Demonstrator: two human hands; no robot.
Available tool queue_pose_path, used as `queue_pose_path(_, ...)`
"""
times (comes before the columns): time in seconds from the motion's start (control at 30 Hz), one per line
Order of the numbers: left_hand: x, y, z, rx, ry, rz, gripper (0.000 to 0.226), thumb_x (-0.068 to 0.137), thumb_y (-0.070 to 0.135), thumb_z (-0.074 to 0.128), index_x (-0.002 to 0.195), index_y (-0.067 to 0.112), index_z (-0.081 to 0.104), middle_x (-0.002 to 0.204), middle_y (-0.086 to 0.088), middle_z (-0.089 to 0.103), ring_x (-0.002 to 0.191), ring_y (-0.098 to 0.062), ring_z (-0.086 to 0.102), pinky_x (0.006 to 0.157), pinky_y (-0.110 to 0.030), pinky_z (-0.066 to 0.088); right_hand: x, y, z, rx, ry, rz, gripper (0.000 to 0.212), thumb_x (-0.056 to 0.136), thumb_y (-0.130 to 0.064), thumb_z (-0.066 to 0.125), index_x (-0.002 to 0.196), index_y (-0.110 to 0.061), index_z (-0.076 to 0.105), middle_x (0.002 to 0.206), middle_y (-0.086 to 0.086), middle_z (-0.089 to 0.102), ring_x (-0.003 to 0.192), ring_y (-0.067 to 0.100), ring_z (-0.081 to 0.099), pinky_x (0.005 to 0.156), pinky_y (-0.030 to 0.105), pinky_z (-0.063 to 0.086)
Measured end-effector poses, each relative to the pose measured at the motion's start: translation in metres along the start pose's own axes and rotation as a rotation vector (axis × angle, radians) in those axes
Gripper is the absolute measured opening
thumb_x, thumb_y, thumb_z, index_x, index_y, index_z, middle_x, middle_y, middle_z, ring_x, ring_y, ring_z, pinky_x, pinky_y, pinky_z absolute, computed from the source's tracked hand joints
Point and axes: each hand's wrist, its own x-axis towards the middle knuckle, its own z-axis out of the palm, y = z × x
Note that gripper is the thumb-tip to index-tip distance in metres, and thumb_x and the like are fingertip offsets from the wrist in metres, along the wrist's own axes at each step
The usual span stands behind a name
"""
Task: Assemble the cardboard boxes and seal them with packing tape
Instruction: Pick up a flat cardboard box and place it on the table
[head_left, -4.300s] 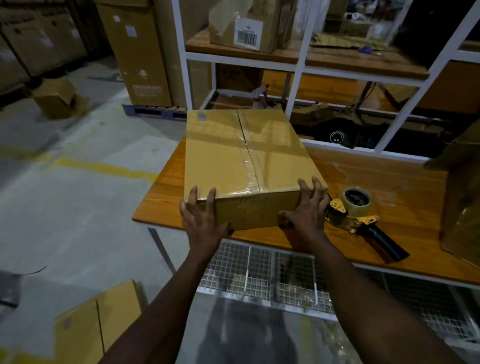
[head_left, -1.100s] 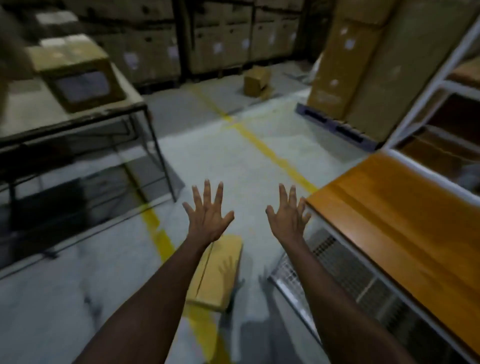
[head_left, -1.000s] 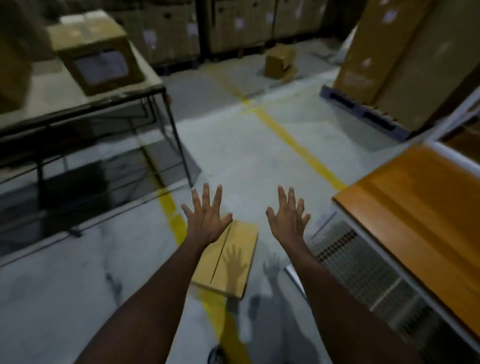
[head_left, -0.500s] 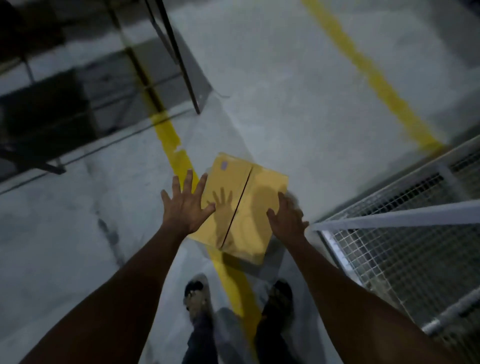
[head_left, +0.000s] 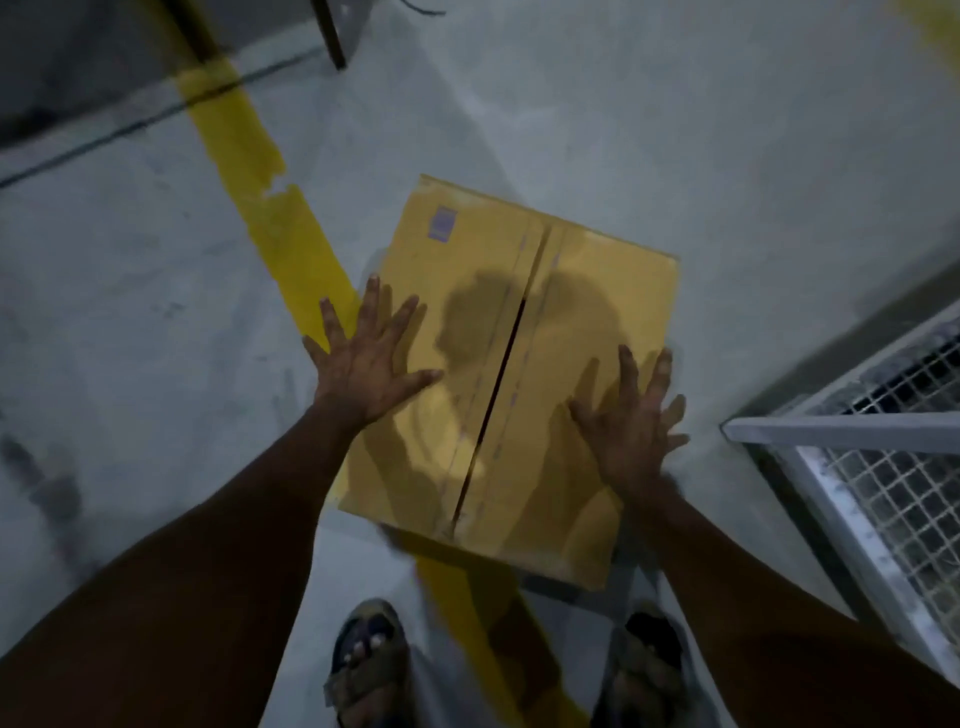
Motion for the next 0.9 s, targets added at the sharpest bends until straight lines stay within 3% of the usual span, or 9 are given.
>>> queue_pose_path(0.1,0.019,-0.006,0.015,-0.060,-0.055,0.019,0.106,0.074,0.083,0.049,0.156,0.040,-0.001,0.163,0.003,-0.023,0.149,-0.040,0.007,0.111,-0.063,0.028,0.006,-0.002,0.014,0.119,-0.033,0.025,0.099,0.074,-0.060,0.077,0.152,-0.044,0.019,0.164,-0.009,-0.008,0.143,0.046,0.016,0.107,0.066,0.026)
queue_pose_path(0.23,0.006,-0.003,0.010,-0.010,-0.049,0.018,0.100,0.073,0.084,0.050,0.156,0.041,0.013,0.165,0.012,-0.012,0.132,-0.050,0.030,0.100,-0.056,0.041,0.003,-0.019,0.010,0.203,-0.011,0.007,0.088,0.070,-0.060,0.080,0.146,-0.045,0.037,0.163,-0.011,0.004,0.139,0.041,0.023,0.101,0.058,0.032)
queue_pose_path(0.4,-0.028,0.010,-0.077,-0.044,0.065,0.018,0.102,0.065,0.092,0.028,0.154,0.041,0.025,0.166,0.012,0.001,0.127,-0.050,0.034,0.096,-0.057,0.043,-0.010,-0.061,-0.064,0.254,0.157,-0.032,0.074,0.069,-0.058,0.079,0.137,-0.044,0.052,0.162,-0.008,0.018,0.143,0.030,0.025,0.105,0.051,0.028)
queue_pose_path(0.53,-0.058,0.037,-0.199,-0.052,0.139,0.008,0.097,0.069,0.089,0.033,0.154,0.042,0.025,0.166,0.012,0.000,0.123,-0.049,0.036,0.094,-0.055,0.043,-0.032,-0.114,-0.180,0.279,0.214,-0.045,0.070,0.065,-0.062,0.075,0.131,-0.050,0.053,0.160,-0.019,0.019,0.139,0.032,0.028,0.104,0.054,0.030)
queue_pose_path(0.77,-0.164,0.110,-0.470,-0.077,0.251,0.017,0.087,0.082,0.076,0.051,0.155,0.040,0.020,0.166,0.012,-0.004,0.128,-0.051,0.032,0.100,-0.057,0.039,-0.139,-0.204,-0.456,0.294,0.321,-0.069,0.058,0.072,-0.058,0.075,0.128,-0.051,0.058,0.159,-0.025,0.019,0.133,0.033,0.027,0.098,0.044,0.024)
queue_pose_path(0.9,-0.225,0.153,-0.603,-0.086,0.340,0.103,0.092,0.075,0.084,0.039,0.154,0.040,0.023,0.166,0.010,-0.001,0.136,-0.049,0.031,0.106,-0.058,0.034,-0.207,-0.220,-0.600,0.324,0.441,-0.089,0.054,0.076,-0.059,0.071,0.128,-0.049,0.058,0.158,-0.024,0.024,0.130,0.032,0.030,0.099,0.045,0.026)
